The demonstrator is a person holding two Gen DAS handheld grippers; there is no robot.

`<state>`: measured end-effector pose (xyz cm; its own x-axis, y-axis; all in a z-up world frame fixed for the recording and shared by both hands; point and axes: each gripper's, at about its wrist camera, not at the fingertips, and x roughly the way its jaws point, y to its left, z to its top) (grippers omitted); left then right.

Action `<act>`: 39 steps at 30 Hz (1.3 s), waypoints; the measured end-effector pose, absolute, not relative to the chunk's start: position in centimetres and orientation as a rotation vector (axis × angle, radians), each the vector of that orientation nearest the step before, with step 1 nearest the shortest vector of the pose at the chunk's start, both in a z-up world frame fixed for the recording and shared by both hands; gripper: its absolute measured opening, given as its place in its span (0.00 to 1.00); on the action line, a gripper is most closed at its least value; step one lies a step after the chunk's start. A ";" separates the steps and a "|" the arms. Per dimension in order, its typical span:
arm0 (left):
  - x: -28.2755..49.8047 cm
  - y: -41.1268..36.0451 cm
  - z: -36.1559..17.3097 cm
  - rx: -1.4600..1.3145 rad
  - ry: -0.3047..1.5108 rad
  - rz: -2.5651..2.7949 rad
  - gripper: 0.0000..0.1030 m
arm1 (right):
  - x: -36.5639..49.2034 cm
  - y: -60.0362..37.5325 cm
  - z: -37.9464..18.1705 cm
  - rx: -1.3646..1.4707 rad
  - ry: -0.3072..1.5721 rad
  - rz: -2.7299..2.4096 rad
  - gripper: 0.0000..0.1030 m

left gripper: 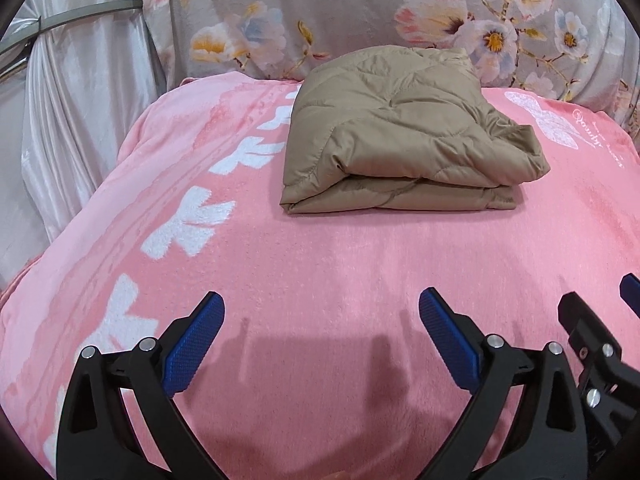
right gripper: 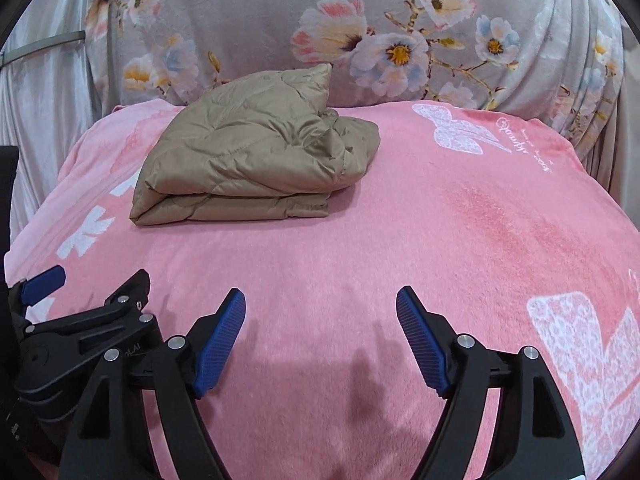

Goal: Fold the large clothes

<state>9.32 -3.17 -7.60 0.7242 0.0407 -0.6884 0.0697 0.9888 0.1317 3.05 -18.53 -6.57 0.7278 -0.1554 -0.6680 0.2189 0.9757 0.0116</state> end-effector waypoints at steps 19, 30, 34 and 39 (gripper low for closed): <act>23.0 0.0 -8.1 0.231 0.802 0.101 0.93 | 19.7 -24.4 -6.6 0.271 0.879 -0.095 0.21; 24.4 0.9 -9.4 0.220 0.826 0.119 0.91 | 19.8 -21.2 -9.0 0.118 0.909 -0.106 0.10; 22.4 2.7 -6.9 0.142 0.818 0.029 0.90 | 18.5 -22.7 -6.0 0.172 0.875 -0.087 0.12; 21.3 3.6 -0.8 0.091 0.676 0.004 0.92 | 20.2 -24.6 -1.0 0.247 0.756 -0.086 0.13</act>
